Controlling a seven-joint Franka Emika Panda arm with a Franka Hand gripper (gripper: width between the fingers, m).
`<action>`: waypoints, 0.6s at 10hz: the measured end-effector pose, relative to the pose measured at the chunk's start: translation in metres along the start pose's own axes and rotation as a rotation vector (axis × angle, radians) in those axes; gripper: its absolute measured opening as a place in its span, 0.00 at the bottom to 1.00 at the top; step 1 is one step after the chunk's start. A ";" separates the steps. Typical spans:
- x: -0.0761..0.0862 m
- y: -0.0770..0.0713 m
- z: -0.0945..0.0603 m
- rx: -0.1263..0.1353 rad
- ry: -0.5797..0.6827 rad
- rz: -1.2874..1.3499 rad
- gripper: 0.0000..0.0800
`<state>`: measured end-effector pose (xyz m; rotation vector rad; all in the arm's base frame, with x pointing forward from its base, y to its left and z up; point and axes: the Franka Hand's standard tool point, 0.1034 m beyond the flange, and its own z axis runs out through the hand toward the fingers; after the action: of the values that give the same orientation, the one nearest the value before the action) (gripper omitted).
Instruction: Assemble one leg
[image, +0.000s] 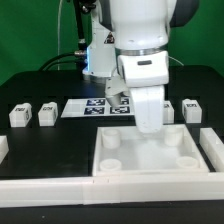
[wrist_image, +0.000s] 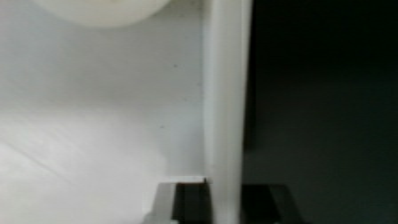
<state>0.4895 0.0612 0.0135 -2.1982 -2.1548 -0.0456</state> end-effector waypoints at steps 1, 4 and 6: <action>0.005 0.000 0.000 -0.002 0.002 0.002 0.08; 0.009 0.000 0.001 -0.004 0.005 -0.005 0.08; 0.008 0.000 0.001 -0.007 0.006 -0.004 0.08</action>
Offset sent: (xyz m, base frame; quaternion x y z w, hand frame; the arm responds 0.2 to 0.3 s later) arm 0.0040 0.0203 -0.0143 -0.0104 0.0277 -0.0274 0.9992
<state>0.4898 0.0694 0.0127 -2.1947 -2.1595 -0.0603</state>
